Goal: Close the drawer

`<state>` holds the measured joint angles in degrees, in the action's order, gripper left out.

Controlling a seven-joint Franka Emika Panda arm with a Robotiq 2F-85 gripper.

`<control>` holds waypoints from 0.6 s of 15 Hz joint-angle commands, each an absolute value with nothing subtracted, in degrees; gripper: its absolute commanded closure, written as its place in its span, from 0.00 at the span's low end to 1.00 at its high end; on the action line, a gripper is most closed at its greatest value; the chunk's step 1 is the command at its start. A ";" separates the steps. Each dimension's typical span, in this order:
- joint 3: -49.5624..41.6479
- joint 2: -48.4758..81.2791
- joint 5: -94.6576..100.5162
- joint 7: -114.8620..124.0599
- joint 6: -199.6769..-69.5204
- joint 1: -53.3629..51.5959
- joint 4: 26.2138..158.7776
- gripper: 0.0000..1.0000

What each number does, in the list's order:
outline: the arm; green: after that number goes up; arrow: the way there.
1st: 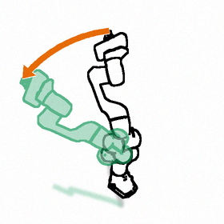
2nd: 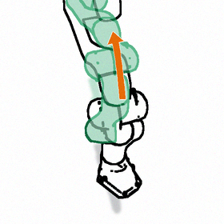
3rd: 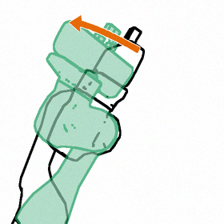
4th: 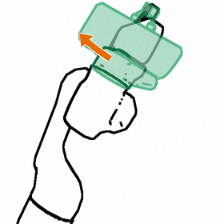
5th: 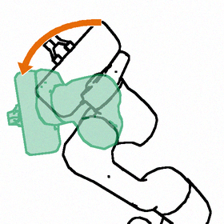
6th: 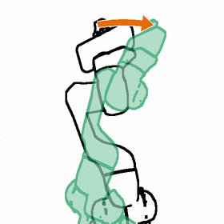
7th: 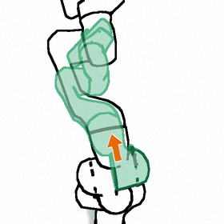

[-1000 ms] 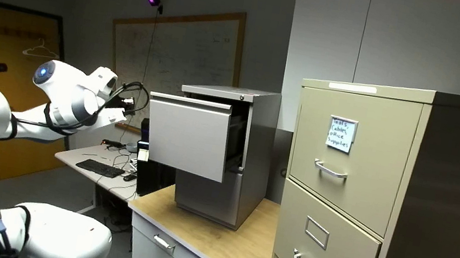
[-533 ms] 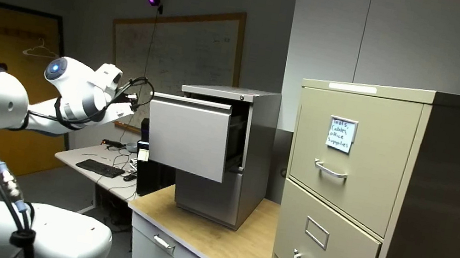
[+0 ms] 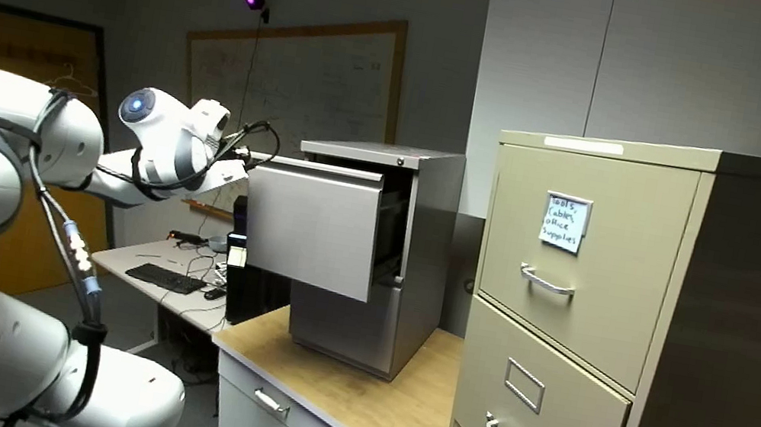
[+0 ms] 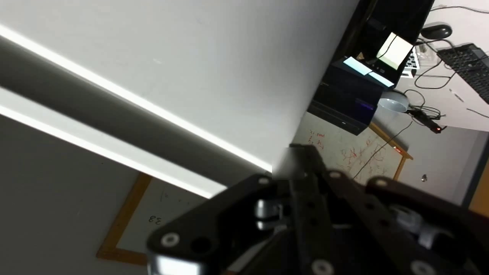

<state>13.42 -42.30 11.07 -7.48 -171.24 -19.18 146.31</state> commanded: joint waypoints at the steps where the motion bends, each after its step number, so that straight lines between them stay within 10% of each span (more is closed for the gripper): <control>1: 11.27 -35.28 11.02 -10.52 -172.55 -19.44 139.96 1.00; 9: 7.03 -25.11 8.96 -11.46 -171.70 -20.62 131.20 1.00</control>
